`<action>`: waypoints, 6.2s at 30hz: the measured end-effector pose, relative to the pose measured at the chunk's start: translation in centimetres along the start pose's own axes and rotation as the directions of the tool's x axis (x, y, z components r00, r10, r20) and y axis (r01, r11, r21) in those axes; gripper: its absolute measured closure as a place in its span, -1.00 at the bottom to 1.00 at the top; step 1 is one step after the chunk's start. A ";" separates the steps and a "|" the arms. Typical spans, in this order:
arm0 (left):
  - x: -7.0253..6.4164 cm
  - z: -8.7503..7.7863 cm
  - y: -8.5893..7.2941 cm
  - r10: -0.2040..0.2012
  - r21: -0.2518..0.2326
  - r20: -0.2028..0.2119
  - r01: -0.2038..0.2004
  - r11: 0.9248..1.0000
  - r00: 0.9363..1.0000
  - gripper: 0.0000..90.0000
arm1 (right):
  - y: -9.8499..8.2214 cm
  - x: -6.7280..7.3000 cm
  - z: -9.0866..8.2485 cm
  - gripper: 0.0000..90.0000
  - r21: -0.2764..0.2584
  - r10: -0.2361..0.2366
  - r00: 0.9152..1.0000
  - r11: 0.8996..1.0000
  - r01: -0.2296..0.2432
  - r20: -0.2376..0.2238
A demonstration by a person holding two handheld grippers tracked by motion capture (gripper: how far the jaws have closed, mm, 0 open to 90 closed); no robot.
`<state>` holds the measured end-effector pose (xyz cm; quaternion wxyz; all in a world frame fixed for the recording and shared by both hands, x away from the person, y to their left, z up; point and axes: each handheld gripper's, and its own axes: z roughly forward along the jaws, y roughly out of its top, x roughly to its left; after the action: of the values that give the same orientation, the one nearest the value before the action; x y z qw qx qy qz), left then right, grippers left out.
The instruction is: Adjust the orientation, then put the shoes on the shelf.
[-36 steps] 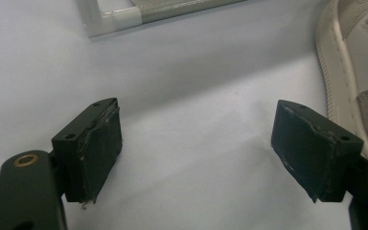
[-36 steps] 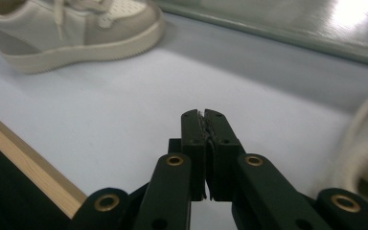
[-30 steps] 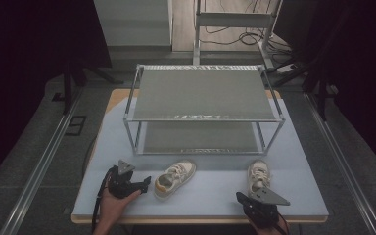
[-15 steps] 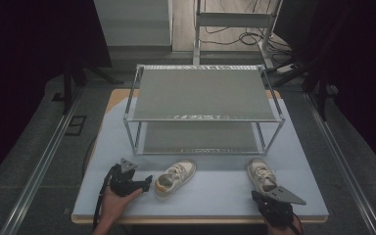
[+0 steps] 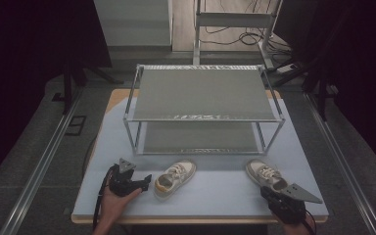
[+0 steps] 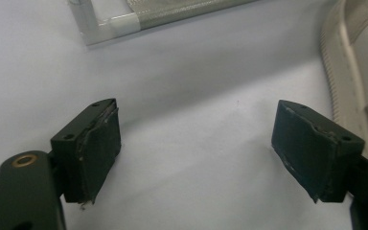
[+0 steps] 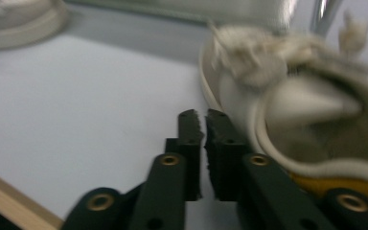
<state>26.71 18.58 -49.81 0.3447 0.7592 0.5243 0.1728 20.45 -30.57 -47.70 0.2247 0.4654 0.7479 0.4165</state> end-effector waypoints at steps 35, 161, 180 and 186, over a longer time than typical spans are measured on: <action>-5.8 -4.4 2.2 0.150 -0.059 0.210 -0.140 0.988 0.966 -0.67 | 1.8 -6.4 -2.7 -0.67 -0.055 0.082 0.997 0.995 -0.081 0.014; -10.4 4.6 13.1 0.152 0.340 0.155 -0.197 0.919 0.976 -0.41 | 12.9 4.4 13.2 -0.38 0.519 0.020 1.000 0.855 -0.015 -0.003; -10.5 6.8 14.2 0.152 0.370 0.090 -0.175 0.913 0.984 -0.42 | 14.1 5.6 15.4 -0.39 0.523 0.031 0.997 0.850 -0.062 0.068; -11.1 6.9 14.9 0.181 0.384 0.075 -0.196 0.902 0.981 -0.42 | 14.1 5.6 16.1 -0.39 0.500 -0.011 0.998 0.866 -0.025 0.068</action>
<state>36.79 2.91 -43.05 0.1784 0.8627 0.4657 0.0836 36.71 -15.89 -44.53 0.1204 0.5245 0.8205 0.1930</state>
